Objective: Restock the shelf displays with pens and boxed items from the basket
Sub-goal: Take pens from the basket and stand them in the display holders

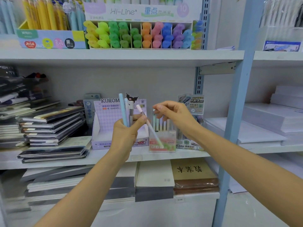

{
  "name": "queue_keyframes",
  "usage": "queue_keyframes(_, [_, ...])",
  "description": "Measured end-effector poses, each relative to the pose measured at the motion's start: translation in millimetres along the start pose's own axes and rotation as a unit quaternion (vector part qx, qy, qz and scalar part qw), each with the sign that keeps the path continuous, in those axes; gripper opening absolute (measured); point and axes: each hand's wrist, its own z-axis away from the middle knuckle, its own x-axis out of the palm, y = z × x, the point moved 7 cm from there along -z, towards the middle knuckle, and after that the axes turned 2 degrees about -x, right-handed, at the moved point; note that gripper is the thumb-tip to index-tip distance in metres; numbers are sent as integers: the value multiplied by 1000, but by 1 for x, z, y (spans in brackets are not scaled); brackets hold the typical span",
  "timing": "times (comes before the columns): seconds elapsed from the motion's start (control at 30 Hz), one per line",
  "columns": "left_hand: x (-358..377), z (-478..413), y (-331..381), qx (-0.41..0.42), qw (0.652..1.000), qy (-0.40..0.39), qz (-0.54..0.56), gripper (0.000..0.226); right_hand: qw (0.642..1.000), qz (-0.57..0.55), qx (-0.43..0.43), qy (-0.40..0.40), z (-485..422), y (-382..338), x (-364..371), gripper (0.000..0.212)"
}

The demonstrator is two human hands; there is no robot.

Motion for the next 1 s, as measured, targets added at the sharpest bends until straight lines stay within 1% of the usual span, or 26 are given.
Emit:
queue_keyframes(0.03, [3, 1, 1, 3, 1000, -15, -17, 12, 1000, 1, -4, -8, -2, -5, 3, 20])
queue_keyframes(0.1, [11, 5, 4, 20, 997, -48, -53, 11, 999, 13, 1, -50, -3, -10, 13, 18])
queue_keyframes(0.17, [16, 8, 6, 38, 993, -61, -89, 12, 996, 27, 10, -85, -3, -11, 23, 14])
queue_keyframes(0.23, [16, 9, 8, 45, 992, -55, -102, 16, 997, 28, -3, -76, -5, -14, 21, 14])
queue_keyframes(0.3, [13, 6, 8, 35, 994, -47, -94, 21, 1000, 7, -21, -7, -11, -18, 6, 14])
queue_keyframes(0.4, [6, 0, -1, -24, 997, -31, -63, 16, 991, -8, -29, 133, -20, -17, -28, 16])
queue_keyframes(0.47, [3, -1, -7, -45, 998, -22, -32, 16, 982, 11, -27, 189, -24, -11, -44, 17])
queue_keyframes(0.5, [2, -2, -10, -44, 998, -19, -26, 19, 979, 24, -25, 199, -25, -7, -48, 17])
queue_keyframes(0.63, [-1, -6, -19, -33, 998, -45, -21, 25, 978, 108, 3, 178, -28, 19, -41, 13])
queue_keyframes(0.7, [-2, -7, -22, -26, 997, -62, -36, 28, 978, 130, 11, 163, -29, 30, -34, 11])
queue_keyframes(0.8, [-3, -8, -24, -16, 996, -77, -36, 29, 976, 172, 5, 134, -32, 39, -23, 12])
queue_keyframes(0.87, [-5, -9, -24, -18, 997, -75, -22, 28, 974, 205, 2, 101, -37, 41, -14, 15])
queue_keyframes(1.0, [-4, -13, -30, -30, 995, -86, -50, 28, 970, 238, -4, 55, -48, 40, -7, 16])
